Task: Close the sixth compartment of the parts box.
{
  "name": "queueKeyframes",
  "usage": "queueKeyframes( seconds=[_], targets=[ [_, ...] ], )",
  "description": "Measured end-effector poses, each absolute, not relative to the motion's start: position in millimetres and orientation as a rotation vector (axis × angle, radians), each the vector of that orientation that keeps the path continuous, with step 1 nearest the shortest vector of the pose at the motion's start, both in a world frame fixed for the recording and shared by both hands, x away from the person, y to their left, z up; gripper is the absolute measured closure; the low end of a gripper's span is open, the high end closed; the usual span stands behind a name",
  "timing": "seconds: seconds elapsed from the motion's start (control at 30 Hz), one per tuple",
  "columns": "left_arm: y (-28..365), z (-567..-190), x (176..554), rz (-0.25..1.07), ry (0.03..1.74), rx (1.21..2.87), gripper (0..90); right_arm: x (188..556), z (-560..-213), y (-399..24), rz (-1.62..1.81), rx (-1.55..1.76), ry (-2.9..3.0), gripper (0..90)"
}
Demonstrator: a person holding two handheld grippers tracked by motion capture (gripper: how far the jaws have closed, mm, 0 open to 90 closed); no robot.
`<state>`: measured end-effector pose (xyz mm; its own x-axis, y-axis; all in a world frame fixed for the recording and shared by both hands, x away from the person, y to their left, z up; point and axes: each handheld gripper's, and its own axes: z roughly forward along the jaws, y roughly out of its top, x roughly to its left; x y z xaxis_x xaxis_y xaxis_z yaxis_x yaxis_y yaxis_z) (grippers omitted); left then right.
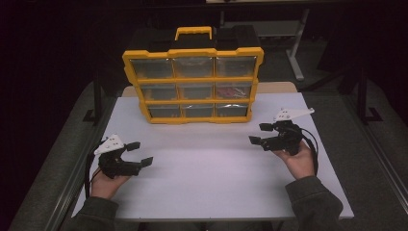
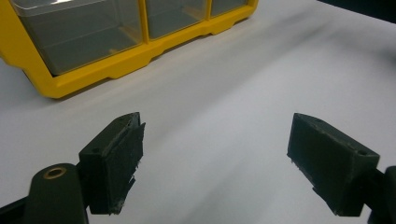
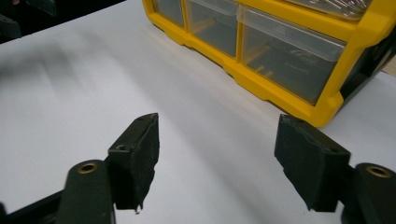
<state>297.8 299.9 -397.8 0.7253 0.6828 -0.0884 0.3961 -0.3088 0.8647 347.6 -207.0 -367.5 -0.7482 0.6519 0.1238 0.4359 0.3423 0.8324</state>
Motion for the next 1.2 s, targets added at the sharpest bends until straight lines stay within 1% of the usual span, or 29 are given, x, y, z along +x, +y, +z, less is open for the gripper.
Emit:
queueKeyframes(
  seconds=[0.5, 0.87, 0.97, 1.2],
  targets=[
    [300, -396, 290, 0.366, 0.817, 1.938, 17.8, 332, -380, -222, 1.361, 1.029, 2.344, 21.1],
    [303, -399, 280, 0.36, 0.812, 1.955, 17.7, 322, -389, -234, 1.356, 1.061, 2.308, 17.6],
    [304, -400, 278, 0.36, 0.813, 1.957, 17.7, 318, -392, -236, 1.343, 1.066, 2.3, 15.2],
    [305, -402, 274, 0.359, 0.81, 1.963, 17.6, 311, -399, -245, 1.338, 1.096, 2.286, 14.1]
  ],
)
